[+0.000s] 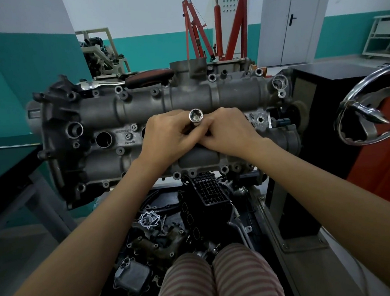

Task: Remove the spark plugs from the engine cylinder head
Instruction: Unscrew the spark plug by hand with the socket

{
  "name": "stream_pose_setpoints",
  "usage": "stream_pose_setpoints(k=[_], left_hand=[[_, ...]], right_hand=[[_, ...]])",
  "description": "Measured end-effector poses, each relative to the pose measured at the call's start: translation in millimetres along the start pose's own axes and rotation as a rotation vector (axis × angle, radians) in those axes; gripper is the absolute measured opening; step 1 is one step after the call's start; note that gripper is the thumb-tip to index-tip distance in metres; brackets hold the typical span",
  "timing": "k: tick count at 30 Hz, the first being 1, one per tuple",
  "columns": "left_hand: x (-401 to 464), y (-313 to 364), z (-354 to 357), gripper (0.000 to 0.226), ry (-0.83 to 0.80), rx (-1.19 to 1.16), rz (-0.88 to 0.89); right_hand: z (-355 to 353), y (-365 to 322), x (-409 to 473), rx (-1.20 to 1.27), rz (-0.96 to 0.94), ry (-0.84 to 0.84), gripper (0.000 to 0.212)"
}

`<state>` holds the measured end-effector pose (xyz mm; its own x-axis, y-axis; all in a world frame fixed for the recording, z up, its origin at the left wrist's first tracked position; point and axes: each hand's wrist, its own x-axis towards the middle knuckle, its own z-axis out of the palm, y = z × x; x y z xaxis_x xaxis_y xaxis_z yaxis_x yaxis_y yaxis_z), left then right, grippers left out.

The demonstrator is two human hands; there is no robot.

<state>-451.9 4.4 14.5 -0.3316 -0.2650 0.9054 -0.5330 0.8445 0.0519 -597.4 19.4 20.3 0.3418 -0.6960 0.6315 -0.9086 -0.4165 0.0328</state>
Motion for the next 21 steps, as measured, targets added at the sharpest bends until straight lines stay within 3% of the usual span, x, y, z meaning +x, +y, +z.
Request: stream_pose_setpoints(k=[6,16,21], left_hand=[[1.3,4.6,-2.4,0.024,-0.021,-0.057,-0.002],[0.1,-0.7,0.2,0.048,-0.018,0.01,-0.031],[0.7,3.0,-2.1,0.026,-0.043,-0.06,0.007]], right_hand=[[1.3,-0.9,0.5,0.008,-0.046,0.011,0.038],[-0.7,-0.1,-0.5,0.002,-0.008,0.004,0.035],[-0.3,-0.2,0.1,-0.009,-0.039,0.002,0.036]])
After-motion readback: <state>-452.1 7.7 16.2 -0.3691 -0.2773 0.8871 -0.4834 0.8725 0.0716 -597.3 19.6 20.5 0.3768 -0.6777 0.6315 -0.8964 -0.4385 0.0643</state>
